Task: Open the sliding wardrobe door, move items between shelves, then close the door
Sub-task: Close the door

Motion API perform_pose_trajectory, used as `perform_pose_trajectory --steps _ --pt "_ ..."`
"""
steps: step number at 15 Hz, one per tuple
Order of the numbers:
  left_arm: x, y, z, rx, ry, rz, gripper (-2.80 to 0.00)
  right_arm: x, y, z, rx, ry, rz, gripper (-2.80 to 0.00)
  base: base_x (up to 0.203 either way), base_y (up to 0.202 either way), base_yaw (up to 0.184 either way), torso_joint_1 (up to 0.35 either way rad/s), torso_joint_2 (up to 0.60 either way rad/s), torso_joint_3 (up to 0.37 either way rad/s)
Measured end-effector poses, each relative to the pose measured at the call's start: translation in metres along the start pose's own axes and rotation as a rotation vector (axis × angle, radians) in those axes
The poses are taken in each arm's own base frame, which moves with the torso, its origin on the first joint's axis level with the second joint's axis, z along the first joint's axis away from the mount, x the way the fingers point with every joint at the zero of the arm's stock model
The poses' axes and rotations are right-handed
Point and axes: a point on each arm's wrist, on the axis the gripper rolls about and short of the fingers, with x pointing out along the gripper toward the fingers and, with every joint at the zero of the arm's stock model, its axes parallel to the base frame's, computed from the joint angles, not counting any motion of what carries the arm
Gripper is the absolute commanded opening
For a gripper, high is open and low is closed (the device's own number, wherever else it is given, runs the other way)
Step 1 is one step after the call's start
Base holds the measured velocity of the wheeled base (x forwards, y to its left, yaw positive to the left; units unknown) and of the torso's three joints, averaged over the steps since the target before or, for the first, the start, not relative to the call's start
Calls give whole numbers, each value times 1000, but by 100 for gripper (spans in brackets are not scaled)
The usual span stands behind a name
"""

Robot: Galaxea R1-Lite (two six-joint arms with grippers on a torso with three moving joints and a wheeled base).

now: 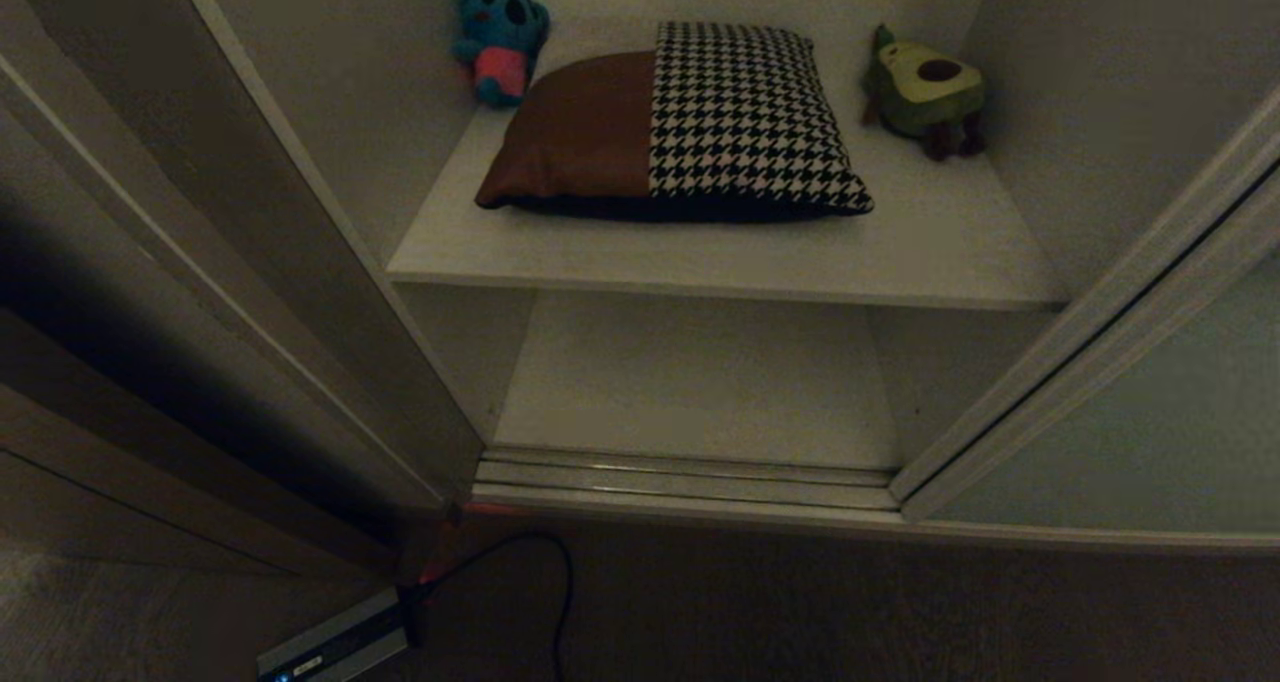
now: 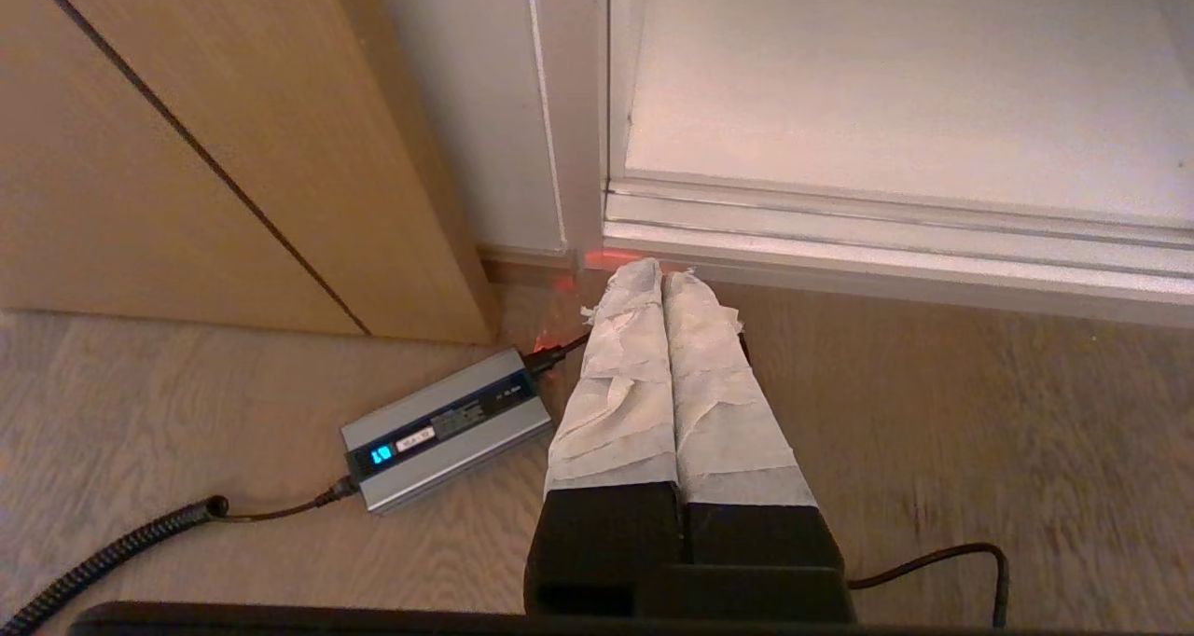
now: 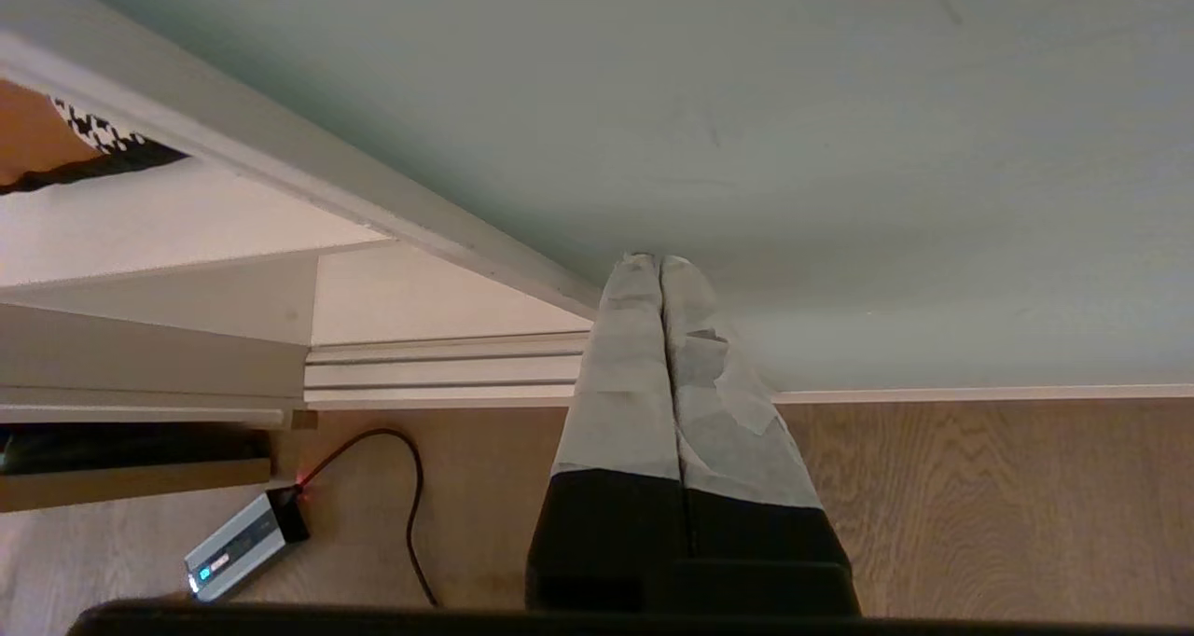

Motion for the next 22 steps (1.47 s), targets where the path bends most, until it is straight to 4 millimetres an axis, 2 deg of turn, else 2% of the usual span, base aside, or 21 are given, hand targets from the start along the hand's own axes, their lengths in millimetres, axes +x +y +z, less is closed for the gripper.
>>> perform_pose_trajectory --steps 10,18,19,22 --pt "0 0 0 0 0 0 -280 -11 29 -10 -27 23 100 -280 0 0 0 0 0 0" --pt "0 0 0 0 0 0 -280 -21 81 -22 -107 50 310 -280 0 0 0 0 0 0" --pt "0 0 0 0 0 0 -280 -24 88 -25 -123 48 325 -280 0 0 0 0 0 0" --pt "0 0 0 0 0 0 -280 -52 103 -27 -169 -19 374 -280 0 0 0 0 0 0"
